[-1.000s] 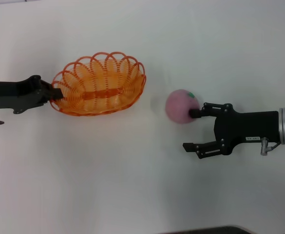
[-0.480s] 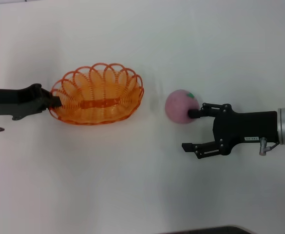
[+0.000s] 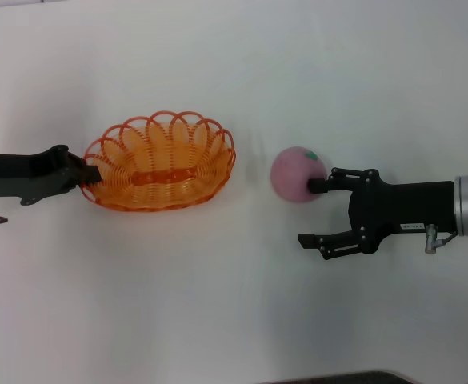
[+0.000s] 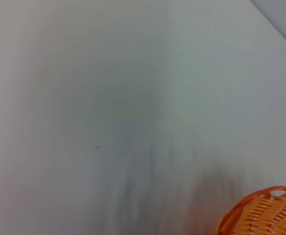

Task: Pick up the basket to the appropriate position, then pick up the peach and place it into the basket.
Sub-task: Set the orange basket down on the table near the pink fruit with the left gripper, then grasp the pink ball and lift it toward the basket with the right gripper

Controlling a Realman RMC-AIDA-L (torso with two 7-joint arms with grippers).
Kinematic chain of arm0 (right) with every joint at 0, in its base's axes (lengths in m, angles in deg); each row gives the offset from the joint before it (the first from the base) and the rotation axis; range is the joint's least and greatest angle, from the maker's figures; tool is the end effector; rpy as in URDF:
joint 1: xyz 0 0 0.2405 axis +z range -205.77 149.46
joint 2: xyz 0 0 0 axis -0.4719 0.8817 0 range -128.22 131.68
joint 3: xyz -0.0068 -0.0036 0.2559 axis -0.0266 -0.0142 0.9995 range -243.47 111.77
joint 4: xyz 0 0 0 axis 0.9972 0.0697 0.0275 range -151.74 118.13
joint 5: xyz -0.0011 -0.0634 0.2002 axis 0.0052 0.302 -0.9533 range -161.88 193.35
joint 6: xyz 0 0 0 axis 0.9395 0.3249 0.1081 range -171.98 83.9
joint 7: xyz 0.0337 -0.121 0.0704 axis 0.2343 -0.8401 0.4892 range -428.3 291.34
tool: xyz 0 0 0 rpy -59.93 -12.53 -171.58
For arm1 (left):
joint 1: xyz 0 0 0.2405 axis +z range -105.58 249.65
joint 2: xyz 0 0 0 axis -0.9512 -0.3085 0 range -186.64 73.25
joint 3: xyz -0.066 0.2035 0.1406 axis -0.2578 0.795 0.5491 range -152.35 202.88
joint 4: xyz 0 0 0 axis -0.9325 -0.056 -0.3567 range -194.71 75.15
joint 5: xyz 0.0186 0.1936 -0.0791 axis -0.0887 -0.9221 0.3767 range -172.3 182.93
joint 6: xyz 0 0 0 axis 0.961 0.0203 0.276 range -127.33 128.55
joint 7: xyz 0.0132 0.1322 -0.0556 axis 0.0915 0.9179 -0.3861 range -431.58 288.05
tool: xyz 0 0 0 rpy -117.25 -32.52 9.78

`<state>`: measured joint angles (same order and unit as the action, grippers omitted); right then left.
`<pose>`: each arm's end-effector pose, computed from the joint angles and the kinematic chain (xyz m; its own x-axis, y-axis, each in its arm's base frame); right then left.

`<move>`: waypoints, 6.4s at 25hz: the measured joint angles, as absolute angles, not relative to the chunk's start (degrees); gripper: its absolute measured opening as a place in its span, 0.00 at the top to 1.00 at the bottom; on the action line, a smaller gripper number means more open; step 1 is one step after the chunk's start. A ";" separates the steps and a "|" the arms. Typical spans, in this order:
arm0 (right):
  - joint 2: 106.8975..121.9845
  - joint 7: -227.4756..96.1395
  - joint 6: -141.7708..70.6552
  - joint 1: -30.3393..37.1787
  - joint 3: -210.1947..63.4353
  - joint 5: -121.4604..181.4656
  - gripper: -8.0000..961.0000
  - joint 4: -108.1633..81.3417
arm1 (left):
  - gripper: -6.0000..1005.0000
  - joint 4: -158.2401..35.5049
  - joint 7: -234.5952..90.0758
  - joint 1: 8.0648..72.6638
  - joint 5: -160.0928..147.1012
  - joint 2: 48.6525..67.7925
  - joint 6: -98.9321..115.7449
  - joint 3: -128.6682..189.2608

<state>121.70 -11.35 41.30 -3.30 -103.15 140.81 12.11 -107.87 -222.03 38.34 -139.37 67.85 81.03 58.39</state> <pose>0.3172 0.2733 -0.0419 0.9061 -0.2473 -0.3433 -0.3239 -0.9275 -0.1867 -0.2913 0.3403 -0.0124 -0.0371 0.9439 0.3280 0.9986 0.0471 -0.0225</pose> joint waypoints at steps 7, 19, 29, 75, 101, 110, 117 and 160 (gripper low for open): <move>121.70 -11.35 41.29 -3.30 -103.36 140.81 0.00 12.11 | 0.93 -107.69 -222.15 38.98 -137.20 67.38 82.66 58.38; 121.79 -11.35 41.24 -3.38 -103.47 140.81 0.00 12.00 | 0.58 -107.85 -220.72 41.08 -134.02 66.17 84.64 57.60; 121.79 -11.35 41.21 -3.20 -103.47 140.81 0.00 11.40 | 0.27 -107.15 -208.30 41.87 -131.93 64.33 88.18 57.56; 121.23 -8.29 44.91 -4.98 -100.00 139.42 0.01 15.50 | 0.09 -108.51 -143.14 55.40 -127.43 67.53 100.43 56.12; 121.18 41.77 51.17 6.23 -108.65 158.87 0.01 40.45 | 0.08 -107.78 -143.10 55.34 -126.78 67.40 99.73 55.66; 122.21 49.97 53.26 14.43 -119.01 168.67 0.01 42.73 | 0.09 -107.65 -143.06 55.25 -126.79 67.40 99.63 55.58; 122.74 50.81 49.76 15.53 -128.61 168.84 0.01 42.79 | 0.08 -107.14 -143.04 55.09 -126.79 67.34 99.09 55.58; 122.49 48.68 37.55 14.82 -143.97 161.80 0.21 38.30 | 0.08 -107.20 -143.44 54.94 -126.99 67.32 98.31 55.58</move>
